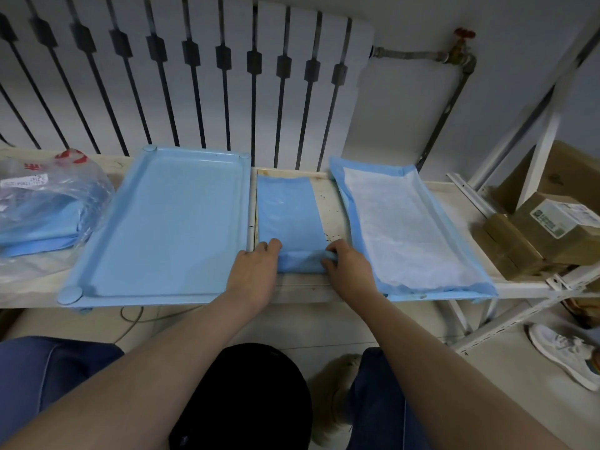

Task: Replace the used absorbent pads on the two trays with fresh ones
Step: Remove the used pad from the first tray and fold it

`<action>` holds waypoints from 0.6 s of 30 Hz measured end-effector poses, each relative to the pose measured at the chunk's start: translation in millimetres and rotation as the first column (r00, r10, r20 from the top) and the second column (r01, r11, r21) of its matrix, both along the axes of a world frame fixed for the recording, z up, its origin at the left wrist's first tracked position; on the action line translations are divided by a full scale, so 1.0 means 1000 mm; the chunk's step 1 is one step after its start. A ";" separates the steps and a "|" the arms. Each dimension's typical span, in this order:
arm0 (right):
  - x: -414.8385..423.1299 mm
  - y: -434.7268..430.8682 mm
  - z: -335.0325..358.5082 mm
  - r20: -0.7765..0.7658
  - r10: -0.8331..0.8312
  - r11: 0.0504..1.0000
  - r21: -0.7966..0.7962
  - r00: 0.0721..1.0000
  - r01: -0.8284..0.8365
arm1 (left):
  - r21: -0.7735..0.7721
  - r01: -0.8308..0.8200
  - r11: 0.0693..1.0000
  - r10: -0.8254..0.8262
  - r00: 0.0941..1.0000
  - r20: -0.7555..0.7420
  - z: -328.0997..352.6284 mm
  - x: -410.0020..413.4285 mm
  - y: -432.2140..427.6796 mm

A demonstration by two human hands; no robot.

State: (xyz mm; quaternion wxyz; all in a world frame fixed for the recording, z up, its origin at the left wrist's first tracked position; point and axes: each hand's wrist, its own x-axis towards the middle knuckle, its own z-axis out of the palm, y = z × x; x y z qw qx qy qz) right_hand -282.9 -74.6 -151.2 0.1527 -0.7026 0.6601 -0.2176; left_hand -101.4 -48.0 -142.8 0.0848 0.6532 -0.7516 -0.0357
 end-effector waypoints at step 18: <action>0.025 -0.024 -0.014 -0.327 -0.072 0.997 -0.017 0.942 0.070 | 0.221 0.106 0.969 -0.127 0.989 0.082 -0.032 -0.023 -0.002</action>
